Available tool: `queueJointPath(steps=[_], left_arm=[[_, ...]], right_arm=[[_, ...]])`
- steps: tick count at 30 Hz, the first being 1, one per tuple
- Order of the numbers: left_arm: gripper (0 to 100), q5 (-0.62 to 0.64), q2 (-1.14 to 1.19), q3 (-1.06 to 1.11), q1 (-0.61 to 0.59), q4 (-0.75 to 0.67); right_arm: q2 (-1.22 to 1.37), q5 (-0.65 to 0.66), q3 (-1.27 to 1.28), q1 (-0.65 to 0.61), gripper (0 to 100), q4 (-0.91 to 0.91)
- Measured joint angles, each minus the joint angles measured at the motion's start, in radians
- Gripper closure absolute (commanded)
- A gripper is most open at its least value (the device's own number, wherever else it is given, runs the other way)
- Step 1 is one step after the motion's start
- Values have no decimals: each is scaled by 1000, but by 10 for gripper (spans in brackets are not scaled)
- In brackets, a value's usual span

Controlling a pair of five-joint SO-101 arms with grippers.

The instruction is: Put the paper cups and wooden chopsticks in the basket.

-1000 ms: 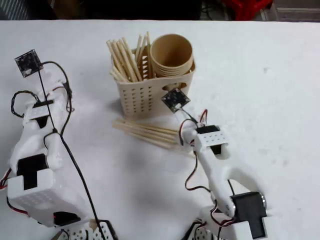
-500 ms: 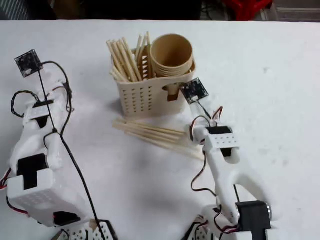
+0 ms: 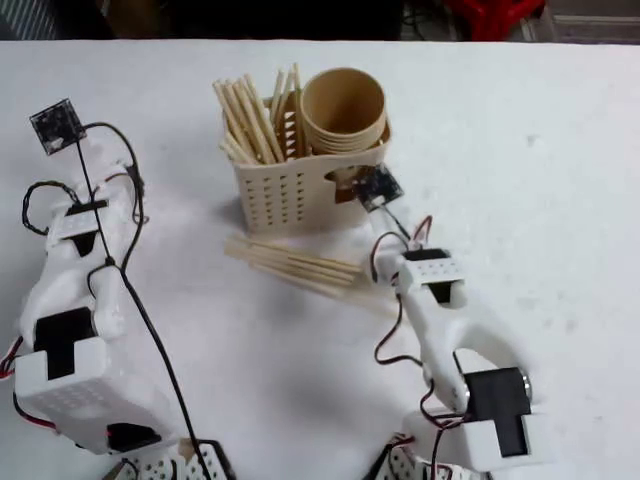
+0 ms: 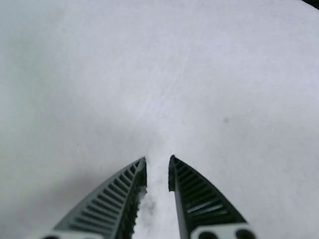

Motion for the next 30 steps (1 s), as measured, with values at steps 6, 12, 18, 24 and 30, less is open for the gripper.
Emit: queueJointPath(steps=[6, 12, 18, 24, 30], left_arm=[[909, 0, 0, 0, 0, 0], [909, 0, 0, 0, 0, 0], [909, 0, 0, 0, 0, 0], [909, 0, 0, 0, 0, 0], [909, 0, 0, 0, 0, 0]], right_arm=[[-5, 58, -14, -63, 982, 77], [-109, 146, 63, -98, 982, 98], [-308, 235, 218, -209, 982, 107], [-451, 250, 267, -236, 981, 132], [-568, 229, 178, -255, 981, 293]])
